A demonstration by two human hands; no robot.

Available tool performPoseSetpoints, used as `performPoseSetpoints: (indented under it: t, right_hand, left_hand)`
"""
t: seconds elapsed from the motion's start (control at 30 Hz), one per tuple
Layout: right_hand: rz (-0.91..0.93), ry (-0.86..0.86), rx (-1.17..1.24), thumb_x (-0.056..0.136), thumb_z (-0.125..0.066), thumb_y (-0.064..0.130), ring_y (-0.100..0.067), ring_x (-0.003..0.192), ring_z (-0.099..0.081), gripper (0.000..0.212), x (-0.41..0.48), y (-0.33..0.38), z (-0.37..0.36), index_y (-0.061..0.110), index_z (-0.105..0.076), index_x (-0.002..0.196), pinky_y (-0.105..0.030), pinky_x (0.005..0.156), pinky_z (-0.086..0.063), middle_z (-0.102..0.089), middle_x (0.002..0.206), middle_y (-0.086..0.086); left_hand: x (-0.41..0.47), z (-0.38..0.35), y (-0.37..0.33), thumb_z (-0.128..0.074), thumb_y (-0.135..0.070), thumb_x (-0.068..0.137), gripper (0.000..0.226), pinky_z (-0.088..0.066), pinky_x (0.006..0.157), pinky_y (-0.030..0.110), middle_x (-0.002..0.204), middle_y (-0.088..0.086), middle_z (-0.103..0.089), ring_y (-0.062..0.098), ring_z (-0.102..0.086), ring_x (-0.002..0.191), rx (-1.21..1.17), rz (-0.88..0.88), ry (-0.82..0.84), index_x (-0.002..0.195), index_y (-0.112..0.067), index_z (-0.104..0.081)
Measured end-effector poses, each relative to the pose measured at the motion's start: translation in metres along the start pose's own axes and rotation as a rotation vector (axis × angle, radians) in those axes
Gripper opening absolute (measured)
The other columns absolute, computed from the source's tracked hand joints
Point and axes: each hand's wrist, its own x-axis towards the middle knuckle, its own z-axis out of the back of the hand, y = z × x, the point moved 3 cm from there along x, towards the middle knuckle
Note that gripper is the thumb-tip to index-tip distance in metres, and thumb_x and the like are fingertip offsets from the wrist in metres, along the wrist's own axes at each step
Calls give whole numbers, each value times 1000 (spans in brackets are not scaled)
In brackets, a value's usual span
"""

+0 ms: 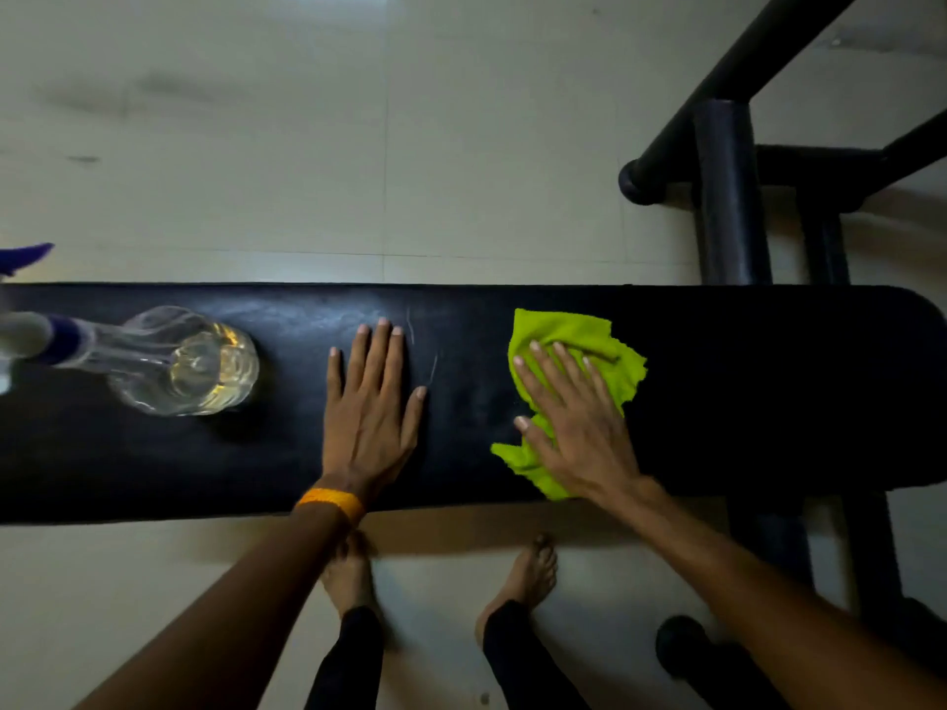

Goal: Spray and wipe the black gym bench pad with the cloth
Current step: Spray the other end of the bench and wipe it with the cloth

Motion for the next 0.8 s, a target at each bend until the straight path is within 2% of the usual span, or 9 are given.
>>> performPoseSetpoints:
  t: [0.07,0.13,0.23,0.3,0.37,0.5,0.57,0.7,0.8]
  right_hand:
    - [-93,-22,-67,98,-35,56,-27,155,-21,67,32,-26,8,28,-28,159,-52,125,-17,-23,168,-6]
    - [-319,-64,-85,98,-34,57,-27,156,-18,68,43,-33,10,29,-25,160,-51,126,-13,-20,168,-9]
    - [-512,-148,-3,101,-32,54,-27,157,-17,64,16,13,-1,27,-28,159,-52,125,-16,-20,168,-8]
    - [-419,-116,37,102,-29,52,-26,157,-13,62,-12,60,-11,26,-27,159,-51,125,-16,-18,169,-6]
    - [-223,-36,56,103,-27,52,-24,158,-10,62,-24,89,-20,28,-25,160,-50,126,-15,-16,170,-2]
    - [279,61,-41,98,-40,52,-27,156,-17,65,49,62,-7,29,-30,158,-51,125,-17,-22,168,-5]
    - [225,70,-108,97,-39,56,-27,157,-16,68,88,39,3,32,-26,159,-54,125,-13,-19,169,-6]
    - [-195,-5,-91,96,-32,65,-25,158,-7,73,67,53,-2,35,-17,161,-55,126,-5,-10,171,-3]
    - [-160,49,-42,95,-24,72,-27,158,-3,78,23,86,-7,32,-16,161,-54,127,-4,-8,171,-4]
  left_hand:
    - [-11,4,21,-32,-43,102,69,-13,126,55,167,16,-25,30,-19,156,20,12,-16,158,-4,-30]
    - [-17,5,29,-32,-43,102,69,-13,127,53,168,15,-24,30,-17,157,30,-1,-18,159,-4,-28]
    - [-17,3,29,-30,-43,102,70,-10,128,52,170,13,-18,29,-12,158,43,-1,2,161,-6,-23]
    - [-17,2,29,-29,-44,102,70,-9,128,51,170,12,-15,28,-9,159,46,3,13,161,-7,-21]
    - [-18,2,30,-30,-44,102,69,-10,128,52,171,12,-15,28,-10,159,54,-1,8,161,-7,-22]
    - [-18,0,31,-29,-44,102,70,-11,128,52,171,12,-15,29,-10,159,70,-5,-1,161,-8,-22]
    - [-18,-1,30,-29,-44,102,70,-10,128,53,171,12,-14,29,-9,159,75,-6,2,161,-8,-21]
    - [-18,-1,30,-28,-45,103,70,-10,128,53,171,11,-11,29,-7,159,66,-13,16,162,-8,-18]
    - [-19,0,30,-29,-45,103,70,-8,128,52,171,11,-10,29,-7,159,62,-12,14,162,-8,-17]
